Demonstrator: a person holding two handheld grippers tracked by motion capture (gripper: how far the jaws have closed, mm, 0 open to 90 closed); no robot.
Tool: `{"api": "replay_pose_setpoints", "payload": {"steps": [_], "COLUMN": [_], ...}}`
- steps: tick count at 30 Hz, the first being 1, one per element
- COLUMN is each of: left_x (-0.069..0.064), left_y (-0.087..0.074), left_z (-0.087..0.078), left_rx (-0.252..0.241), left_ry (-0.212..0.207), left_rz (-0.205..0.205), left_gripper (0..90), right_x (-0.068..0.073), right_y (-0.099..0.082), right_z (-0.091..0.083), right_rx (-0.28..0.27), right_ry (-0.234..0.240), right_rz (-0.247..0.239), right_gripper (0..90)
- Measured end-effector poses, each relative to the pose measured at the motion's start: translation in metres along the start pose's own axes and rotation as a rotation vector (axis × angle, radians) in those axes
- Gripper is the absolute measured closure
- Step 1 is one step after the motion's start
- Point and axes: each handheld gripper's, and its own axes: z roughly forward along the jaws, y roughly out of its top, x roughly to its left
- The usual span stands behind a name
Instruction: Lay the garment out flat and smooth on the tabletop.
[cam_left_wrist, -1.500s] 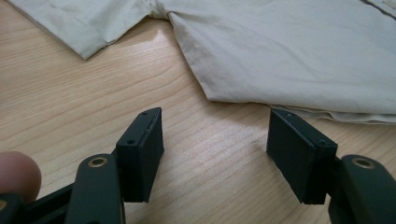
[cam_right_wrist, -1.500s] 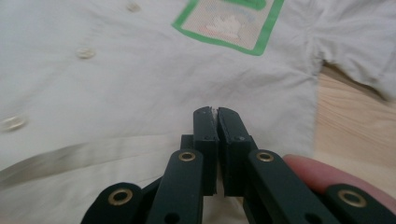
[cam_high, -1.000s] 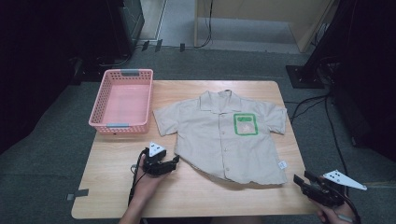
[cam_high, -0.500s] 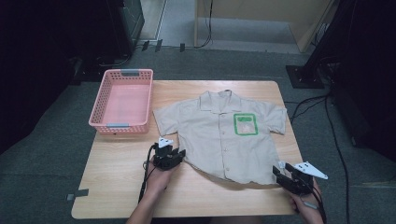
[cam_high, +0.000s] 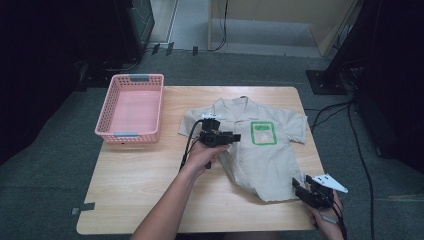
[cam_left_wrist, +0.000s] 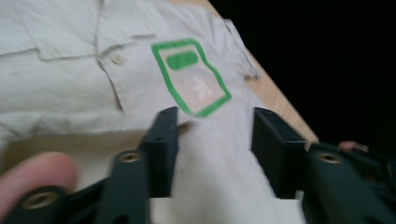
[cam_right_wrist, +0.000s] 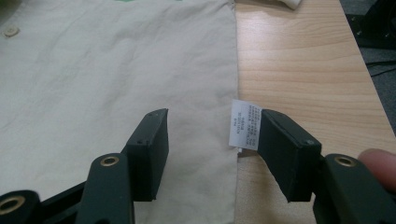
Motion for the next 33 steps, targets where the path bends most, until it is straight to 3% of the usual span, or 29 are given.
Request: {"api": "replay_pose_setpoints", "payload": {"steps": [1,3,4,7,10,13,17,19,21,23,24,28,33], "left_x": [-0.002,0.002,0.006,0.019,0.031,0.036,0.038,0.039,0.037,0.030,0.026,0.014,0.014], "left_y": [-0.004,-0.013,-0.018,-0.031,-0.040,-0.042,-0.042,-0.043,-0.046,-0.050,-0.052,-0.063,-0.105], "left_z": [-0.005,-0.019,-0.026,-0.039,-0.045,-0.041,-0.030,-0.023,-0.017,-0.019,-0.022,-0.046,-0.098], "left_rx": [-0.010,-0.029,-0.038,-0.028,-0.025,-0.005,0.004,0.020,0.052,0.056,0.052,0.032,-0.039], "left_ry": [0.027,0.076,0.096,0.209,0.259,0.271,0.189,0.211,0.207,0.209,0.200,0.181,0.204], "left_rz": [0.039,0.052,0.046,0.015,-0.044,-0.090,-0.172,-0.185,-0.173,-0.116,-0.096,-0.036,-0.058], "left_gripper": [47.0,46.3,45.9,46.0,45.5,44.7,42.6,44.0,61.4,82.4,88.6,89.9,89.9], "right_x": [-0.001,-0.002,-0.002,-0.003,-0.003,-0.003,-0.003,-0.003,-0.002,-0.002,-0.001,0.002,0.003], "right_y": [0.000,0.000,0.000,0.000,0.001,0.001,0.001,0.001,0.001,0.001,0.001,0.001,0.001], "right_z": [0.000,-0.001,-0.001,0.001,0.001,0.001,0.001,0.002,0.003,0.003,0.003,0.004,0.004], "right_rx": [-0.004,-0.007,-0.005,0.001,0.005,0.009,0.015,0.018,0.032,0.032,0.035,0.040,0.043], "right_ry": [0.001,0.009,0.012,0.016,0.014,0.011,0.006,0.005,0.007,0.000,-0.002,-0.023,-0.038], "right_rz": [0.003,0.009,0.015,0.030,0.033,0.035,0.033,0.030,0.026,0.018,0.015,-0.007,-0.013], "right_gripper": [43.5,43.5,43.5,43.5,43.4,43.3,43.2,43.1,42.5,42.5,42.5,42.5,42.2]}}
